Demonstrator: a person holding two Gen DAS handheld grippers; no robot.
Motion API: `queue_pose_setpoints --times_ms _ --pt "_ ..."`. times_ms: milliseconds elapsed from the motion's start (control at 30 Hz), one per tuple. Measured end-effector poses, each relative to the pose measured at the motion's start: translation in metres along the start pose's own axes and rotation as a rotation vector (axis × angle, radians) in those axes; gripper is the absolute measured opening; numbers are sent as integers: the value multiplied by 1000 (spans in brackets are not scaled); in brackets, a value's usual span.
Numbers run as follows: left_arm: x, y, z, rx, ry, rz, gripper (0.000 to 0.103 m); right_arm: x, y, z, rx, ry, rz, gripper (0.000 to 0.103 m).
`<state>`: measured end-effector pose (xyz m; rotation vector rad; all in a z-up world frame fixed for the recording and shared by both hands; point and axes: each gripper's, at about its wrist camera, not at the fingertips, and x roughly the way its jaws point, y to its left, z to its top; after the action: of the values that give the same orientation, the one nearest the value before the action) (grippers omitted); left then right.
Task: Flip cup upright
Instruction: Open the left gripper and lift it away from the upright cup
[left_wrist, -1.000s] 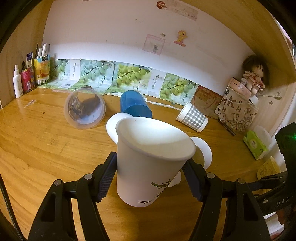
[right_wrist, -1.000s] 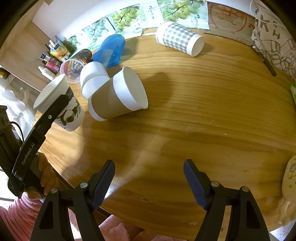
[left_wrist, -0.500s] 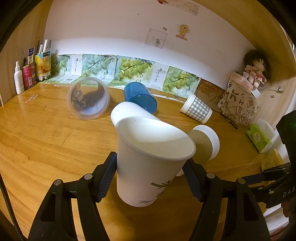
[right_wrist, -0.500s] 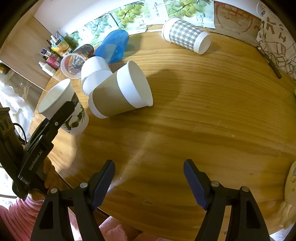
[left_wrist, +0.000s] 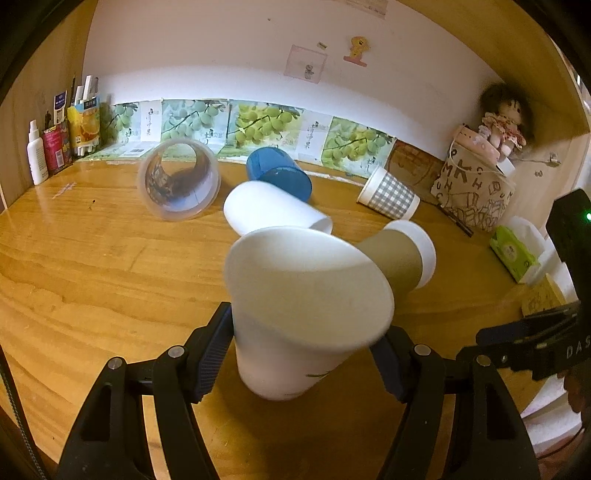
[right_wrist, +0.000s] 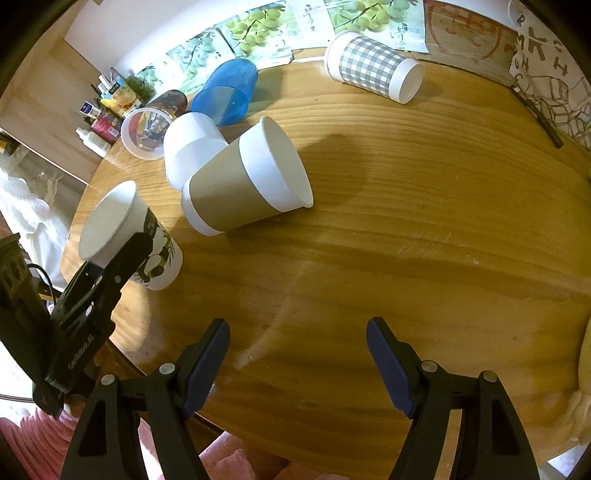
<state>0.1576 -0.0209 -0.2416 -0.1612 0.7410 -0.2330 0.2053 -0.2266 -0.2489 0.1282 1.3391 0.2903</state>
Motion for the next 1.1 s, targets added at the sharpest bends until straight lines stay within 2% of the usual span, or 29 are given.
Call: queue_pose_setpoints --times_ms 200,367,467,567,633,833,933,1100 --pt "-2 5 -7 12 30 -17 73 0 5 -5 19 -8 -8 77" --pt "-10 5 -10 33 83 -68 74 0 10 -11 62 -24 -11 77" --pt "-16 4 -15 72 148 -78 84 -3 15 -16 102 -53 -22 77" --pt "-28 4 -18 111 215 -74 84 -12 22 -24 158 -104 -21 77" --pt "-42 8 -14 102 239 -84 84 -21 31 -31 196 -154 -27 77" --pt "-83 24 10 54 243 -57 85 -51 61 -52 294 -318 -21 78" --pt "-101 31 26 49 240 -41 85 -70 84 -63 297 -411 -52 81" --pt "-137 39 53 47 197 -18 85 -100 115 -76 287 -509 -86 82"
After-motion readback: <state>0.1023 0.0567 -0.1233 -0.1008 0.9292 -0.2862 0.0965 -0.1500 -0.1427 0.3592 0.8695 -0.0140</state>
